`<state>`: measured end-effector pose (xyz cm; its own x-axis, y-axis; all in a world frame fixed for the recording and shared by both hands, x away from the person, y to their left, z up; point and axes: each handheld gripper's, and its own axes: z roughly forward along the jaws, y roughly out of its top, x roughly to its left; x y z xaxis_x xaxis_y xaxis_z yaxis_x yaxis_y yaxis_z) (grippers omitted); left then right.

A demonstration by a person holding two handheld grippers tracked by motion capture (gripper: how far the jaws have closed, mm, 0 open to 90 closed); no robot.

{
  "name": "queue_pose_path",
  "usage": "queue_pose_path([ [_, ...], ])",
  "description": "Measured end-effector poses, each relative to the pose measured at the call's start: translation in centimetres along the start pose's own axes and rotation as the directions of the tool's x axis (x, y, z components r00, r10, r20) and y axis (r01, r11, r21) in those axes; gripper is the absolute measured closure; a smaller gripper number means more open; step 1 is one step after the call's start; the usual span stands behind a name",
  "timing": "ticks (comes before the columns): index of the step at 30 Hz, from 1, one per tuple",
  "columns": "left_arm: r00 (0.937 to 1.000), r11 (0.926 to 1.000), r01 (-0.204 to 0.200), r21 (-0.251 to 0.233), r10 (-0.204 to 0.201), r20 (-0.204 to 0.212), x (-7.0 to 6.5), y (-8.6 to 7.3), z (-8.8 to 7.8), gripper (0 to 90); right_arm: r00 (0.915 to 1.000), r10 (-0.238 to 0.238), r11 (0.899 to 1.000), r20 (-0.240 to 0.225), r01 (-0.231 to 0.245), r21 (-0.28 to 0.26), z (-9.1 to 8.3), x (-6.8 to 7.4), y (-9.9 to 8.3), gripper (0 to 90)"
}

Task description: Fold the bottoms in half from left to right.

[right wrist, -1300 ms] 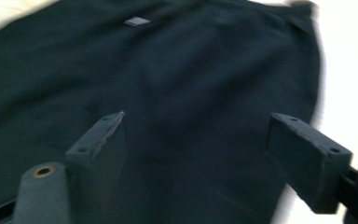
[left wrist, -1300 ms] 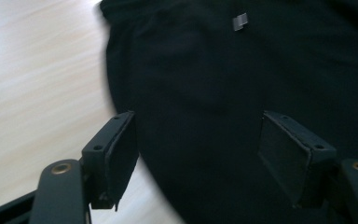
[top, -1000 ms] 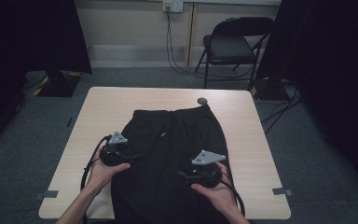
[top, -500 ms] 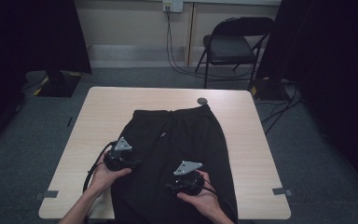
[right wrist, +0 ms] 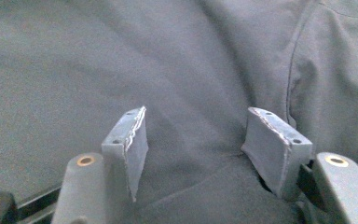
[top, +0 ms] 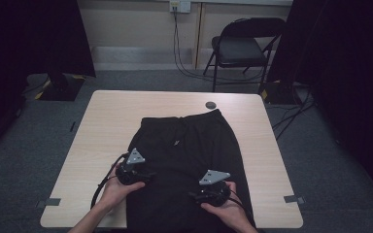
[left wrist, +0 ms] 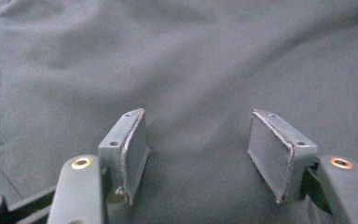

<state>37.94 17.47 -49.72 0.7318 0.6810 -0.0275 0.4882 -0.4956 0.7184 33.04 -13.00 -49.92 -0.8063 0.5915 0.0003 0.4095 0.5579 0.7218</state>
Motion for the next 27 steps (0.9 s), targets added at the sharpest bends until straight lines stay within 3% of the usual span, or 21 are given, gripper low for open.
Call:
queue_pose_path([
  [2, 0.9994, 1.0, 0.009, 0.0, -0.009, 0.034, -1.5, 0.1, 0.1, 35.7, 1.0, 0.002, 1.0, 0.005, -0.002, 0.002, -1.1, -0.6, -1.0, 38.8],
  [5, 0.9979, 1.0, -0.006, 0.008, 0.005, 0.065, -2.5, 0.1, 0.0, 35.7, 1.0, 0.003, 1.0, 0.006, -0.003, 0.008, -1.9, -1.2, -1.7, 38.8],
  [6, 0.9949, 0.9999, -0.011, 0.003, 0.01, 0.101, -3.2, 0.0, -0.1, 35.7, 1.0, 0.002, 1.0, 0.006, -0.002, 0.014, -2.3, -1.4, -2.0, 38.8],
  [8, 0.9922, 0.9999, -0.011, 0.011, 0.01, 0.124, -3.8, 0.0, -0.2, 41.5, 0.9999, 0.007, 1.0, 0.01, -0.007, 0.026, -3.6, -2.2, -3.1, 38.8],
  [9, 0.9881, 0.9997, -0.014, 0.022, 0.01, 0.153, -3.8, 0.2, -0.3, 41.5, 0.9999, 0.007, 1.0, 0.01, -0.007, 0.026, -3.6, -2.2, -3.1, 38.8],
  [11, 0.9862, 0.9989, -0.026, 0.04, 0.019, 0.165, -3.6, 0.4, -0.4, 46.2, 0.9996, 0.013, 0.999, 0.024, -0.014, 0.047, -4.0, -2.1, -3.1, 38.8],
  [14, 0.9916, 0.9996, 0.004, 0.029, -0.008, 0.129, -2.4, 0.6, -0.7, 46.2, 0.9986, 0.048, 0.997, 0.025, -0.049, 0.064, -4.1, -1.6, -2.7, 34.0],
  [18, 0.9951, 0.9983, 0.056, -0.018, -0.055, 0.083, -0.6, 0.5, -1.2, 48.2, 0.9983, 0.052, 0.998, 0.027, -0.051, -0.047, -4.9, 0.1, -0.6, 36.9],
  [19, 0.9964, 0.9984, 0.053, -0.018, -0.052, 0.067, -0.2, 0.6, -1.3, 49.3, 0.998, 0.061, 0.994, -0.017, -0.063, -0.085, -5.0, 1.4, 0.4, 39.2],
  [20, 0.9982, 0.998, 0.053, -0.035, -0.052, 0.03, 0.2, 0.6, -1.4, 50.4, 0.998, 0.053, 0.995, -0.034, -0.055, -0.089, -4.8, 2.0, 0.8, 41.2],
  [21, 0.9982, 0.998, 0.053, -0.035, -0.052, 0.03, 0.2, 0.6, -1.4, 50.5, 0.998, 0.053, 0.995, -0.034, -0.055, -0.089, -4.8, 2.0, 0.8, 41.2],
  [23, 0.9979, 0.9975, 0.063, -0.032, -0.062, 0.015, 0.7, 0.6, -1.2, 50.6, 0.9972, 0.008, 0.996, -0.075, -0.014, -0.085, -4.0, 3.8, 1.6, 43.9],
  [27, 0.9998, 0.9997, 0.019, 0.015, -0.019, -0.009, 0.6, 0.3, -0.2, 50.6, 0.9862, -0.034, 0.998, -0.162, 0.024, -0.062, -1.8, 6.5, 3.1, 49.6],
])
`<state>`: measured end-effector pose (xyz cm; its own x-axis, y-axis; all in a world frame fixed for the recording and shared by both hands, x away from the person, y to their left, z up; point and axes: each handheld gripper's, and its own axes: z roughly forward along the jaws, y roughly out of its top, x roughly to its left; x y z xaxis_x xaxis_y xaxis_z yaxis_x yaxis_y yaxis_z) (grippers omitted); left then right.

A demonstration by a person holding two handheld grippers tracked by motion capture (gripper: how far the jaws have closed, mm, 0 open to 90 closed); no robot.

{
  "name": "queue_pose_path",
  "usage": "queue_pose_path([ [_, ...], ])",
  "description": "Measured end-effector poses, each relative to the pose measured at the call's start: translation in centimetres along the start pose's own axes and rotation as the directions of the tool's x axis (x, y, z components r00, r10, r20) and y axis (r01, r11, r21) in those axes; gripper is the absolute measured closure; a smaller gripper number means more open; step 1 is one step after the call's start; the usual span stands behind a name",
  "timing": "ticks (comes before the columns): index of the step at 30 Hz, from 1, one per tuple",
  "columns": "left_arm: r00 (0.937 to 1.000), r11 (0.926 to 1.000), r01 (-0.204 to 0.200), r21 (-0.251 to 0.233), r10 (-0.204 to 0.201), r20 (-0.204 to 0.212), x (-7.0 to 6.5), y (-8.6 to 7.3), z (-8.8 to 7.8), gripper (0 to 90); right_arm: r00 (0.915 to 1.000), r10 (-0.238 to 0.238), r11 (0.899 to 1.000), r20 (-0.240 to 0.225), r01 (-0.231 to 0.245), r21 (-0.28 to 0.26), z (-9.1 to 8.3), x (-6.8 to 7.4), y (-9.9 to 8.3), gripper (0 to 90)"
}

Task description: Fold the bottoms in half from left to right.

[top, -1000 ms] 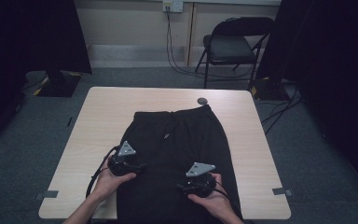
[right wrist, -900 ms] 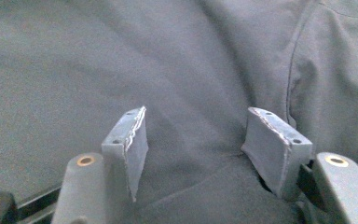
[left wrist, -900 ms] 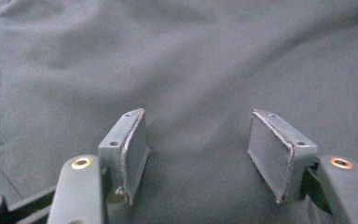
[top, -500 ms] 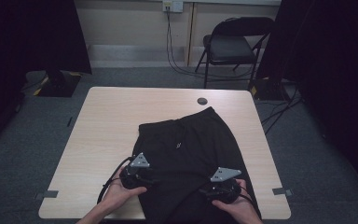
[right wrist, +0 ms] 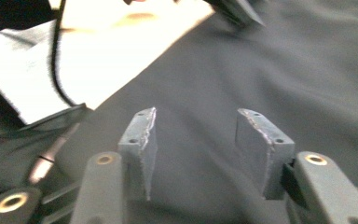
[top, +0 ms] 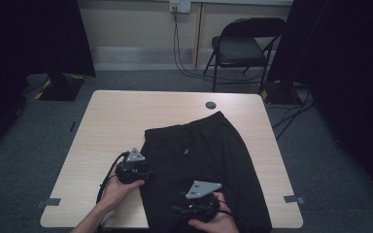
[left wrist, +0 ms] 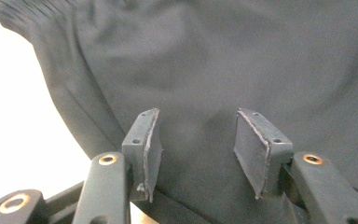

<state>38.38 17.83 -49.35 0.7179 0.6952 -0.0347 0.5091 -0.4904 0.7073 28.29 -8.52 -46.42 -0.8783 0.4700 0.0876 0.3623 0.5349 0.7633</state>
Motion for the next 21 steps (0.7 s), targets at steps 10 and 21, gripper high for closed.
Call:
queue_pose_path([
  [10, 0.9998, 0.9998, -0.017, -0.001, 0.017, -0.007, -0.3, 0.0, 0.2, 49.8, 0.9891, -0.116, 0.991, -0.09, 0.122, 0.055, 6.1, 4.1, 2.6, 55.1],
  [21, 0.9997, 0.9998, -0.022, -0.001, 0.022, -0.005, -0.4, 0.1, 0.3, 46.6, 0.9847, -0.165, 0.982, -0.058, 0.169, 0.08, 8.2, 4.9, 2.1, 52.4],
])
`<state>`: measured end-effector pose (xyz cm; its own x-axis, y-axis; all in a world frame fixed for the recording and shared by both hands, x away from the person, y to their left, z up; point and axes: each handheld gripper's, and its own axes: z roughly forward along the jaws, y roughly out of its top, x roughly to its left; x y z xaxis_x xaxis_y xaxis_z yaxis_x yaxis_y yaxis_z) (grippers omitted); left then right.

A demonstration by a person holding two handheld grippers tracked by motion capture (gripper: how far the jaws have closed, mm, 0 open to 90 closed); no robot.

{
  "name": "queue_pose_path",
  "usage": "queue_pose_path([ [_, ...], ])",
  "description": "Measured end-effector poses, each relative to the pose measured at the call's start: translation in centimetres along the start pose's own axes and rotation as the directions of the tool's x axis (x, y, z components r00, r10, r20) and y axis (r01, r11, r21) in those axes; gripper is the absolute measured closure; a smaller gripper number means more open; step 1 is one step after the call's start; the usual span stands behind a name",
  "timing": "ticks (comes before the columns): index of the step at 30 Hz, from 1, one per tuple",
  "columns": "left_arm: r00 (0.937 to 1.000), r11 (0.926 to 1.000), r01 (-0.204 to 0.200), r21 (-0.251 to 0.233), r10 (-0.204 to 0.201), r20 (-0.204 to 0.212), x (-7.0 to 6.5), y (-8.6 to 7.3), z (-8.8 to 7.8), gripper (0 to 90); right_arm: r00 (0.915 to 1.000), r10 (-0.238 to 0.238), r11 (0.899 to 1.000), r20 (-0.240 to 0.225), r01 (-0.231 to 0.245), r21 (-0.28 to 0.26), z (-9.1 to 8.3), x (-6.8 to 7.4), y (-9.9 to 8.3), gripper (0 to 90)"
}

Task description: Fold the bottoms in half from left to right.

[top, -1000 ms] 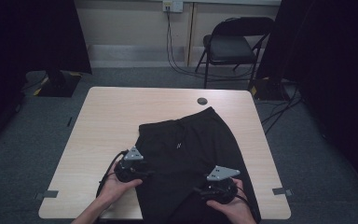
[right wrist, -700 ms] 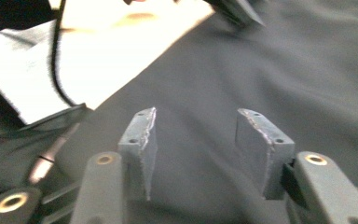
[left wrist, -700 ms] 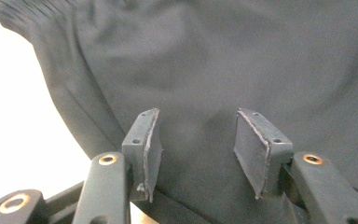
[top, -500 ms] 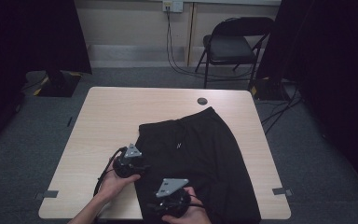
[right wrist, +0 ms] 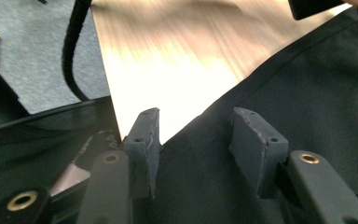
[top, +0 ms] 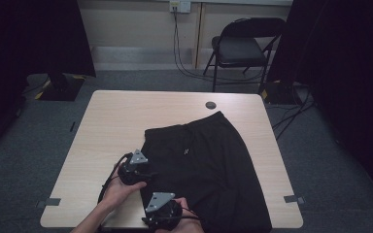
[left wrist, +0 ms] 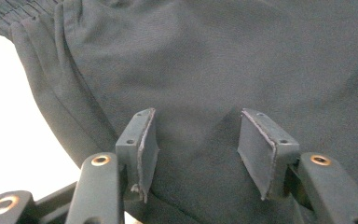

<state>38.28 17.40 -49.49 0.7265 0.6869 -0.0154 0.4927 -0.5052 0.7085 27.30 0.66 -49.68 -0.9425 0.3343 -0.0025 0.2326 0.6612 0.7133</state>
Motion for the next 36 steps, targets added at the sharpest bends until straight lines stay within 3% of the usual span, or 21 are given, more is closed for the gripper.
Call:
queue_pose_path([
  [1, 1.0, 1.0, 0.0, 0.0, 0.0, 0.0, 0.0, 0.0, 0.0, 46.5, 1.0, 0.0, 1.0, 0.0, 0.0, 0.0, 0.0, 0.0, 0.0, 52.4],
  [5, 1.0, 0.9999, -0.002, 0.011, 0.002, 0.004, 0.0, 0.1, -0.1, 44.5, 0.9996, 0.007, 1.0, 0.028, -0.007, -0.011, -0.1, -0.4, -0.1, 71.5],
  [7, 0.9998, 0.9998, 0.019, 0.01, -0.019, 0.01, 0.1, 0.1, -0.1, 44.6, 0.9994, 0.015, 1.0, 0.031, -0.015, -0.011, -0.1, -0.7, -0.1, 76.3],
  [8, 0.9994, 0.9996, 0.029, 0.001, -0.029, 0.019, 0.3, 0.2, -0.3, 44.6, 0.9986, 0.031, 0.999, 0.042, -0.031, -0.009, -0.2, -1.0, -0.1, 83.8],
  [10, 0.9992, 0.9994, 0.032, -0.014, -0.032, 0.022, 0.3, 0.2, -0.4, 44.6, 0.997, 0.057, 0.998, 0.052, -0.056, -0.017, -0.6, -1.6, -0.1, 86.4],
  [12, 0.999, 0.9977, 0.04, -0.054, -0.039, 0.023, 0.4, 0.4, -0.9, 44.7, 0.9952, 0.075, 0.997, 0.062, -0.073, -0.035, -1.4, -2.2, -0.1, 87.4],
  [15, 0.9989, 0.9977, 0.043, -0.053, -0.042, 0.02, 0.5, 0.4, -0.9, 44.7, 0.9929, 0.085, 0.996, 0.083, -0.082, -0.043, -2.5, -2.9, -0.3, 87.6],
  [19, 0.9994, 0.9993, 0.033, -0.017, -0.033, 0.01, 0.3, 0.3, -0.3, 45.2, 0.9875, 0.105, 0.994, 0.118, -0.103, -0.017, -3.4, -4.1, -1.6, 86.4],
  [21, 0.9994, 0.9994, 0.035, 0.004, -0.035, 0.004, 0.2, 0.2, -0.1, 45.0, 0.9861, 0.115, 0.993, 0.12, -0.115, -0.005, -3.3, -4.2, -2.3, 81.6],
  [22, 0.9998, 0.9997, 0.022, 0.006, -0.022, -0.002, 0.1, 0.2, 0.0, 45.0, 0.9844, 0.131, 0.991, 0.117, -0.13, -0.019, -3.0, -4.2, -2.7, 75.0],
  [23, 0.9998, 0.9997, 0.022, 0.006, -0.022, -0.002, 0.1, 0.2, 0.0, 45.1, 0.9844, 0.131, 0.991, 0.117, -0.13, -0.019, -3.0, -4.2, -2.7, 75.0],
  [25, 0.9998, 0.9998, 0.018, 0.009, -0.018, -0.008, 0.1, 0.2, 0.0, 45.1, 0.9867, 0.132, 0.991, 0.095, -0.129, -0.04, -2.6, -4.1, -2.3, 61.6],
  [26, 0.9999, 0.9999, 0.012, 0.008, -0.012, -0.008, 0.1, 0.2, 0.0, 45.1, 0.9874, 0.128, 0.991, 0.093, -0.125, -0.039, -2.4, -4.1, -2.0, 61.2],
  [28, 0.9998, 0.9998, 0.018, 0.01, -0.018, -0.004, 0.1, 0.2, 0.0, 45.0, 0.9882, 0.122, 0.992, 0.093, -0.119, -0.038, -2.2, -4.0, -1.7, 62.1],
  [30, 0.9992, 0.9992, 0.039, 0.001, -0.039, 0.003, 0.6, 0.4, -0.4, 44.5, 0.9908, 0.108, 0.994, 0.081, -0.107, -0.021, -1.7, -3.9, -1.4, 72.0],
  [31, 0.9992, 0.9992, 0.039, 0.001, -0.039, 0.003, 0.6, 0.4, -0.4, 43.9, 0.9908, 0.108, 0.994, 0.081, -0.107, -0.021, -1.7, -3.9, -1.4, 72.0],
  [32, 0.9955, 0.9938, 0.09, -0.066, -0.092, -0.024, 1.8, 0.3, -1.4, 43.2, 0.9924, 0.102, 0.995, 0.069, -0.101, -0.023, -1.6, -3.5, -1.5, 79.6],
  [33, 0.9955, 0.9938, 0.09, -0.066, -0.092, -0.024, 1.8, 0.3, -1.4, 41.8, 0.9922, 0.106, 0.994, 0.065, -0.105, -0.024, -1.6, -3.4, -1.6, 82.5],
  [34, 0.991, 0.99, 0.124, -0.068, -0.127, -0.042, 2.9, 0.3, -1.8, 40.7, 0.9921, 0.11, 0.994, 0.06, -0.108, -0.027, -1.6, -3.3, -1.6, 84.7],
  [36, 0.9884, 0.9885, 0.135, -0.068, -0.139, -0.061, 3.4, 0.2, -1.8, 40.0, 0.992, 0.112, 0.993, 0.058, -0.11, -0.029, -1.6, -3.2, -1.7, 85.7],
])
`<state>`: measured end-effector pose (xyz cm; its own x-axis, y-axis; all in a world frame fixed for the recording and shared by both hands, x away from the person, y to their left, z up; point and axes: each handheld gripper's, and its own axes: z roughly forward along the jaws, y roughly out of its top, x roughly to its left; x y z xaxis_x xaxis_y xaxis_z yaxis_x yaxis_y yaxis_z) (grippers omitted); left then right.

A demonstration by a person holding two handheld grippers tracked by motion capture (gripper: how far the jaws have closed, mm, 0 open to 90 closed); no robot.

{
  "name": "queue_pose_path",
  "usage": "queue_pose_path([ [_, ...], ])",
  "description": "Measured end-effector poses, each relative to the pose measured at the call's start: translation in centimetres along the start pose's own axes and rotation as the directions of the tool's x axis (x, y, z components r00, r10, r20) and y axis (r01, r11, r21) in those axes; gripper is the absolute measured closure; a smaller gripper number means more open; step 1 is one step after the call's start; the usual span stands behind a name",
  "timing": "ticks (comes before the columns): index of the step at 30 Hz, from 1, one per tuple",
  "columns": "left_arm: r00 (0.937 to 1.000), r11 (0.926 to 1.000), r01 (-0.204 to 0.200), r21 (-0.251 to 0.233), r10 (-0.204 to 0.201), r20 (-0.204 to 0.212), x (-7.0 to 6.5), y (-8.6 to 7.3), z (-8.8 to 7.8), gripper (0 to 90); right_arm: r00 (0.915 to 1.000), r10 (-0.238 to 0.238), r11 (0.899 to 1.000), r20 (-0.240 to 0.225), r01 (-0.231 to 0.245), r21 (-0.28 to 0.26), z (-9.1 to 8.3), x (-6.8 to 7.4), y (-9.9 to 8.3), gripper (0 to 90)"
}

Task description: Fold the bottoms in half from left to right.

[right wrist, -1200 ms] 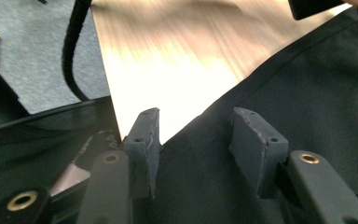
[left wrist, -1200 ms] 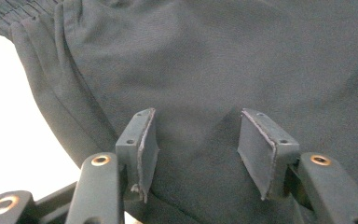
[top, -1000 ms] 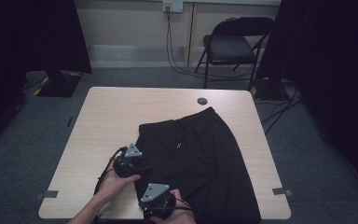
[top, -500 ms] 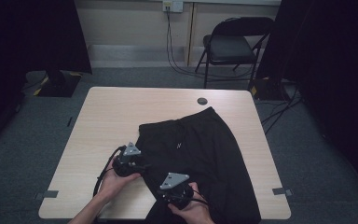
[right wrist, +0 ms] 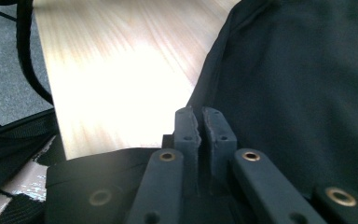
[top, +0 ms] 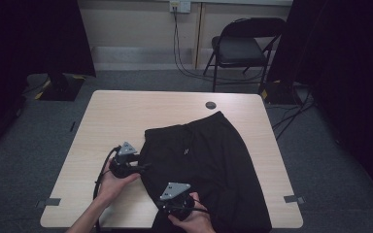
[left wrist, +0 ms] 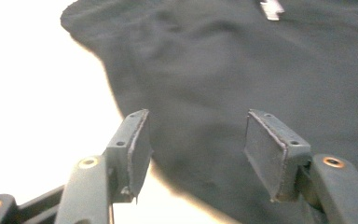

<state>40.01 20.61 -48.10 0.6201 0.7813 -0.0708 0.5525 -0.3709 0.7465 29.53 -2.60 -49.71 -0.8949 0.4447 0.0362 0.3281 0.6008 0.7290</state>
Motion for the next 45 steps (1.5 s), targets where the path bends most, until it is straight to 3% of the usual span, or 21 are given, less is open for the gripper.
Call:
queue_pose_path([
  [1, 0.9995, 0.9999, 0.014, 0.004, -0.014, -0.028, 0.6, 0.0, 0.1, 40.0, 1.0, 0.002, 1.0, 0.0, -0.002, -0.004, 0.0, 0.0, 0.0, 86.8],
  [3, 0.9986, 0.9995, 0.032, 0.008, -0.032, -0.043, 1.3, 0.1, 0.5, 38.0, 0.9998, 0.013, 1.0, -0.012, -0.013, -0.01, 0.1, 0.1, -0.1, 87.3],
  [4, 0.9982, 0.9987, 0.034, 0.039, -0.032, -0.052, 1.9, -0.2, 0.9, 38.0, 0.9999, 0.008, 1.0, -0.008, -0.008, -0.009, 0.1, 0.3, -0.1, 87.5],
  [7, 0.9976, 0.9964, 0.067, 0.051, -0.066, -0.018, 2.2, -0.4, 1.3, 37.8, 1.0, -0.002, 1.0, -0.009, 0.002, -0.01, 0.1, 0.6, -0.1, 87.6],
  [8, 0.9991, 0.9974, 0.038, 0.062, -0.036, -0.023, 1.9, -0.3, 1.4, 37.6, 0.9999, -0.005, 1.0, -0.012, 0.005, -0.01, 0.1, 0.6, -0.1, 87.6],
  [11, 0.9997, 0.9973, 0.022, 0.07, -0.021, -0.014, 1.5, -0.2, 1.6, 37.6, 0.9998, 0.007, 1.0, -0.02, -0.007, -0.012, 0.2, 0.5, -0.1, 87.5],
  [13, 0.9995, 0.9978, -0.003, 0.066, 0.005, -0.03, 1.2, 0.0, 1.9, 37.6, 0.9997, 0.01, 1.0, -0.02, -0.01, -0.014, 0.2, 0.5, 0.0, 87.5],
  [14, 0.9999, 0.9981, 0.005, 0.061, -0.004, -0.015, 1.1, 0.2, 2.2, 39.3, 0.9998, 0.008, 1.0, -0.018, -0.008, -0.013, 0.2, 0.6, 0.0, 87.5],
  [15, 1.0, 0.9982, 0.002, 0.06, -0.002, -0.008, 1.0, 0.3, 2.2, 51.5, 0.9999, 0.007, 1.0, -0.013, -0.007, -0.012, 0.3, 0.6, 0.0, 87.7],
  [17, 0.9994, 0.9981, -0.009, 0.061, 0.011, -0.032, 0.7, 0.6, 2.6, 53.9, 0.9998, 0.013, 1.0, -0.017, -0.013, -0.01, 0.3, 0.6, 0.1, 88.1],
  [19, 0.9996, 0.9978, -0.016, 0.064, 0.017, -0.02, 0.5, 0.8, 2.8, 65.1, 0.9995, 0.024, 1.0, -0.022, -0.024, -0.009, 0.4, 0.5, 0.2, 88.3],
  [20, 0.9999, 0.9978, -0.009, 0.065, 0.01, -0.012, 0.4, 1.0, 2.9, 65.1, 0.9993, 0.027, 1.0, -0.025, -0.027, -0.009, 0.5, 0.5, 0.2, 88.5],
  [23, 0.9989, 0.9973, 0.037, 0.063, -0.038, 0.026, 0.4, 1.2, 3.0, 86.7, 0.999, 0.035, 0.999, -0.028, -0.035, -0.005, 0.7, 0.4, 0.6, 88.9],
  [24, 0.9974, 0.9974, 0.061, 0.037, -0.063, 0.036, 0.4, 1.3, 2.9, 87.9, 0.9988, 0.036, 0.999, -0.032, -0.037, -0.005, 0.8, 0.4, 0.7, 89.0],
  [27, 0.9951, 0.9968, 0.08, -0.001, -0.08, 0.058, 0.7, 1.8, 2.0, 88.5, 0.9983, 0.039, 0.999, -0.044, -0.04, -0.025, 0.6, 0.4, 1.2, 89.2],
  [30, 0.9883, 0.989, 0.132, -0.068, -0.126, 0.087, 1.4, 2.3, 0.5, 88.6, 0.9984, 0.026, 0.997, -0.05, -0.03, -0.076, -0.6, 0.6, 2.5, 89.3],
  [33, 0.9884, 0.9879, 0.128, -0.087, -0.12, 0.093, 1.5, 2.8, -0.1, 88.6, 0.9985, 0.018, 0.994, -0.052, -0.023, -0.105, -1.4, 0.7, 3.5, 89.3],
  [34, 0.9845, 0.9805, 0.153, -0.124, -0.14, 0.105, 1.7, 3.4, -0.7, 88.7, 0.9985, 0.012, 0.991, -0.053, -0.019, -0.13, -2.0, 0.8, 4.4, 89.3],
  [41, 0.9827, 0.9679, 0.173, -0.183, -0.157, 0.098, 1.8, 5.9, -2.3, 88.7, 0.9984, 0.008, 0.978, -0.056, -0.019, -0.208, -3.8, 0.3, 7.6, 89.4],
  [44, 0.98, 0.9537, 0.192, -0.231, -0.173, 0.098, 2.3, 7.3, -3.8, 88.7, 0.9986, -0.004, 0.968, -0.053, -0.009, -0.25, -4.8, 0.2, 9.2, 89.4],
  [45, 0.9769, 0.9422, 0.207, -0.263, -0.185, 0.108, 2.7, 8.1, -4.9, 88.8, 0.9985, -0.014, 0.959, -0.054, -0.002, -0.283, -5.6, 0.3, 10.4, 89.4],
])
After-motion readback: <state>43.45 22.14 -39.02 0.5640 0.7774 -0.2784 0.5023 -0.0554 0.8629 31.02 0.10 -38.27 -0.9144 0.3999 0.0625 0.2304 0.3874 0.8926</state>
